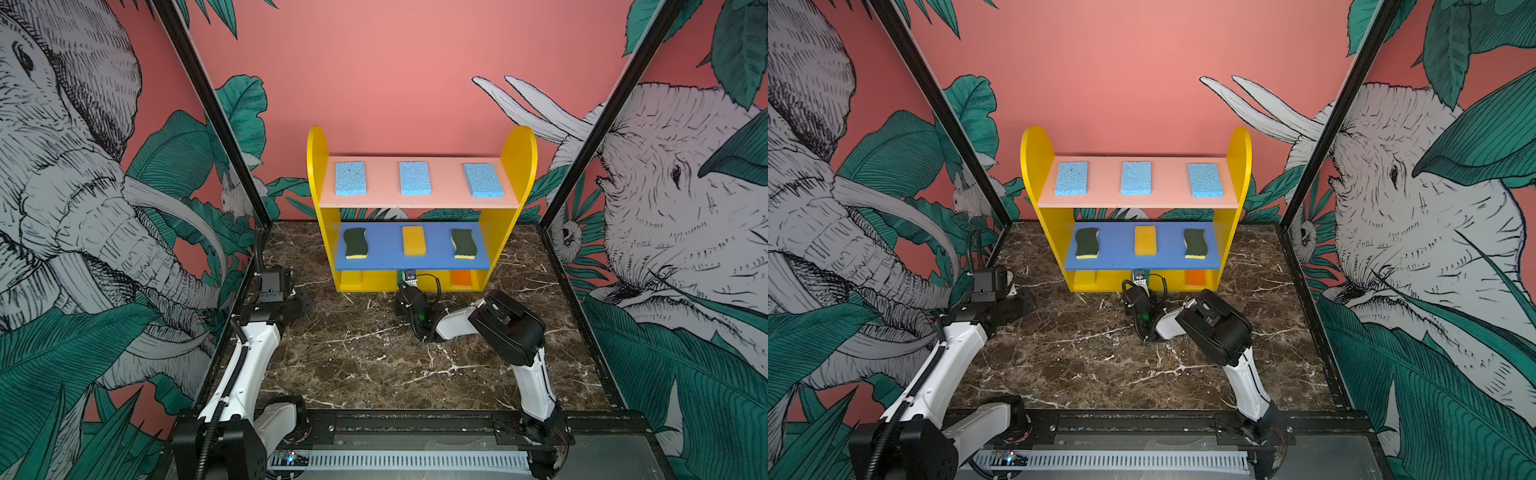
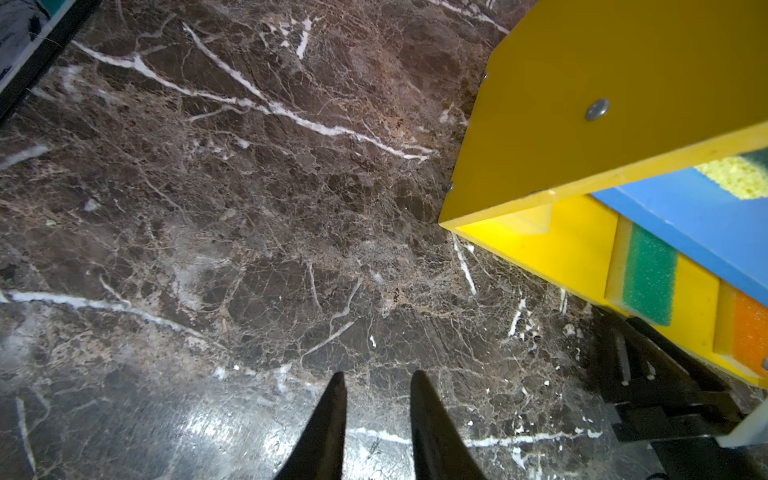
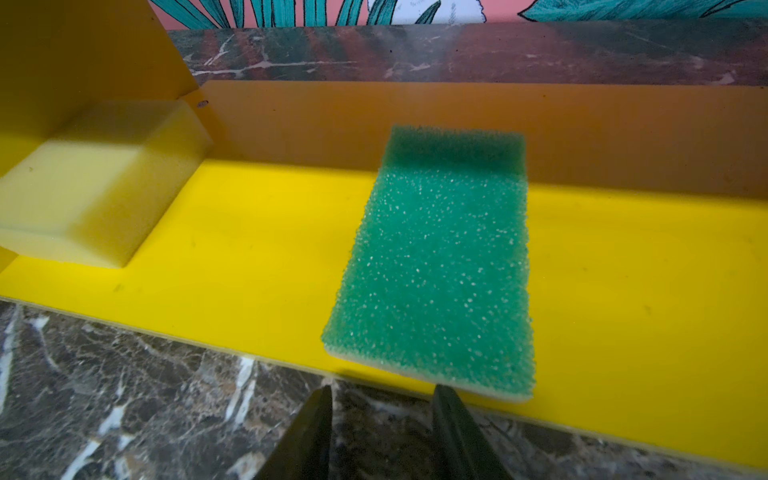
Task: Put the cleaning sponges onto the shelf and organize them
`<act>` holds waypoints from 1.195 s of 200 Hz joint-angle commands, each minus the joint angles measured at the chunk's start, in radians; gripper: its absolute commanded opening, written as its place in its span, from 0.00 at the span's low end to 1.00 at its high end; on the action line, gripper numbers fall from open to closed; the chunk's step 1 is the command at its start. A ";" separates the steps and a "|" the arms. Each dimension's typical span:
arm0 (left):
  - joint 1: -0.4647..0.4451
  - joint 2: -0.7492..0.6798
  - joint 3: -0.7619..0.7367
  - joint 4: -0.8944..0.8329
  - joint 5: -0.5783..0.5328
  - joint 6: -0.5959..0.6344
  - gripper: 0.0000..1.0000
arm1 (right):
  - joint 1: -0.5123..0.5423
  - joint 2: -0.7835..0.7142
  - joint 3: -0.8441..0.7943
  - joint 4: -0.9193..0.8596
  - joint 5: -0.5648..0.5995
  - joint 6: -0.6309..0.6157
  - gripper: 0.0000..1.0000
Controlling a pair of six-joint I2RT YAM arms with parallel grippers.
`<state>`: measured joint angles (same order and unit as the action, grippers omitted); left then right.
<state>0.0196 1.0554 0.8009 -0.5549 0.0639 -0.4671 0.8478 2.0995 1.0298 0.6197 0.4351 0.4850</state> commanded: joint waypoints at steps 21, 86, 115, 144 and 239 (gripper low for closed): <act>0.004 -0.005 -0.016 0.007 0.008 -0.008 0.29 | -0.009 -0.021 -0.008 0.021 0.031 -0.037 0.43; 0.004 -0.045 -0.037 -0.003 -0.005 -0.011 0.30 | 0.155 -0.179 -0.106 0.076 0.152 -0.204 0.59; 0.003 -0.057 -0.051 0.010 -0.025 0.002 0.33 | 0.193 -0.330 -0.136 -0.131 0.156 -0.216 0.71; 0.002 -0.064 -0.062 0.072 -0.077 0.055 0.39 | 0.195 -0.533 -0.226 -0.283 0.201 -0.174 0.80; -0.002 0.005 -0.084 0.378 -0.377 0.209 0.51 | -0.036 -1.266 -0.454 -0.676 0.359 -0.205 0.89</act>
<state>0.0189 1.0229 0.6888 -0.2535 -0.2287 -0.3286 0.9268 0.9798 0.6346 0.0284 0.7593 0.2581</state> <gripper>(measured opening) 0.505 0.883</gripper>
